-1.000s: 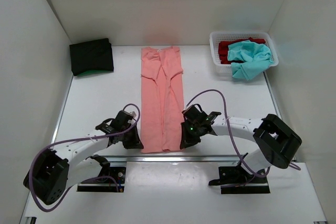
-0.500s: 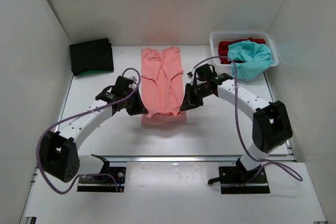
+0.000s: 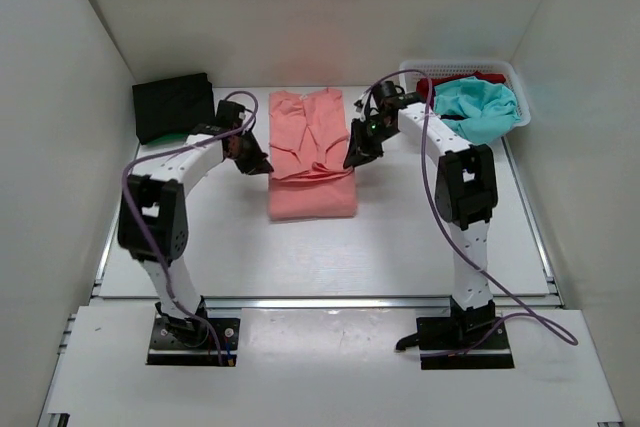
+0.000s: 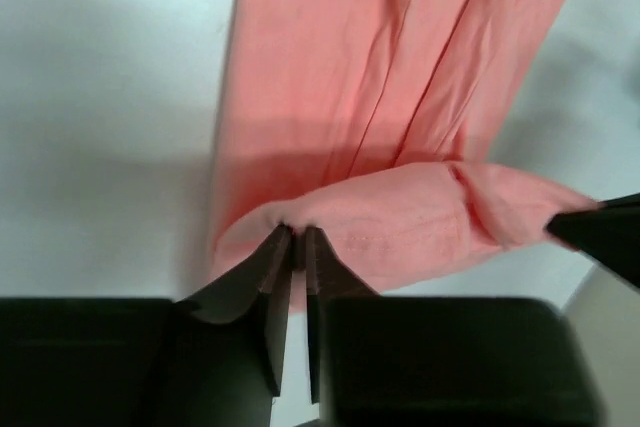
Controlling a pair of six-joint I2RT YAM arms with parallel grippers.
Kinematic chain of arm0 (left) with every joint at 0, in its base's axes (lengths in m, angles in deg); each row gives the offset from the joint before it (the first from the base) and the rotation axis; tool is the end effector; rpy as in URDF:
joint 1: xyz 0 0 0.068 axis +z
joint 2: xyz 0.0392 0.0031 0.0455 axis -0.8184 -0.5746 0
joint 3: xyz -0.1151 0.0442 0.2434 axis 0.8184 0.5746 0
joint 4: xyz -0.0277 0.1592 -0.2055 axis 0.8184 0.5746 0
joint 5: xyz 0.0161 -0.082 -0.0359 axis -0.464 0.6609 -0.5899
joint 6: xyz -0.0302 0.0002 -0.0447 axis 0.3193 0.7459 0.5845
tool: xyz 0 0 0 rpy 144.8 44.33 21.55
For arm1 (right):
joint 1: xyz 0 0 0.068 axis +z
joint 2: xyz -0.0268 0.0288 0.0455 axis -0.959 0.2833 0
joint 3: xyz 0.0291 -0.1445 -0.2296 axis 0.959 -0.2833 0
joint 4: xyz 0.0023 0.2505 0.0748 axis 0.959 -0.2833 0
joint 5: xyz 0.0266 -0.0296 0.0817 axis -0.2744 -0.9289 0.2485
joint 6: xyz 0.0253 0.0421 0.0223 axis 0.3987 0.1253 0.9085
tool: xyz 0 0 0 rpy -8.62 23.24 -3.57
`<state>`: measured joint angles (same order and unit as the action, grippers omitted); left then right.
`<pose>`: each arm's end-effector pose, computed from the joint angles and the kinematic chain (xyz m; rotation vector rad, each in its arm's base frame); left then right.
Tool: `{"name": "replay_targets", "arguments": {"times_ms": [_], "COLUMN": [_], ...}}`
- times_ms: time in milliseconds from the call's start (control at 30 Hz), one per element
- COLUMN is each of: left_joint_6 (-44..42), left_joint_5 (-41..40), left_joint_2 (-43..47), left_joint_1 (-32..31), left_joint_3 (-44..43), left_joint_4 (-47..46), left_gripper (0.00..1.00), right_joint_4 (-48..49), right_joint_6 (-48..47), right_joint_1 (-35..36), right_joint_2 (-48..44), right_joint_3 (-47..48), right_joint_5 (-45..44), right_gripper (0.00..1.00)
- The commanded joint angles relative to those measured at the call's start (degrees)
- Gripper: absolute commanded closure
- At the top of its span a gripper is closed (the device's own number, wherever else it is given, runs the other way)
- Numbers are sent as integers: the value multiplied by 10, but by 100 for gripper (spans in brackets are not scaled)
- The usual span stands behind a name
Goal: Fold and stack the t-shirts
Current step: Fold the folded rectangular tshirt in 1/3 of the way, then grab one side of the 2/3 rectangular tshirt with both arms
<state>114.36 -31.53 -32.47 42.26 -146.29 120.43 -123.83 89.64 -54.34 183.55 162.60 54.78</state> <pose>0.3545 -0.0874 0.2283 -0.5783 2.6542 -0.5775 0.4210 0.1679 0.2218 -0.2177 2.8160 0.9927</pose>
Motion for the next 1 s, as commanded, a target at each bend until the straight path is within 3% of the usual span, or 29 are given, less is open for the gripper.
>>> {"name": "replay_targets", "arguments": {"times_ms": [0,33,67,100,200,300,600,733,967], "left_joint_6": [-1,-5,-12,-10,-1,2,10,52,75], "left_joint_5": [51,63,67,68,64,70,48,33,-12], "left_joint_2": [-64,-88,-109,-118,-125,-89,65,95,79], "left_joint_1": [11,13,18,23,39,52,9,-25,-63], "left_joint_3": [-68,-95,-107,-130,-142,-98,138,203,223], "left_joint_4": [-41,-42,-42,-41,-41,-38,-79,-143,-179], "left_gripper": [72,63,60,59,56,56,52,52,53], "right_joint_4": [-41,-43,-41,-38,-36,-28,179,255,330], "right_joint_6": [-19,-12,-14,-5,3,-8,36,60,107], "right_joint_1": [-38,-46,-47,-57,-65,-59,0,16,21], "right_joint_2": [56,76,83,97,95,57,-169,-216,-207], "right_joint_3": [98,128,157,165,191,141,-268,-373,-430], "right_joint_5": [-6,-11,-11,-10,-11,-27,-58,-62,-60], "right_gripper": [89,87,77,55,53,51,49,50,50]}}
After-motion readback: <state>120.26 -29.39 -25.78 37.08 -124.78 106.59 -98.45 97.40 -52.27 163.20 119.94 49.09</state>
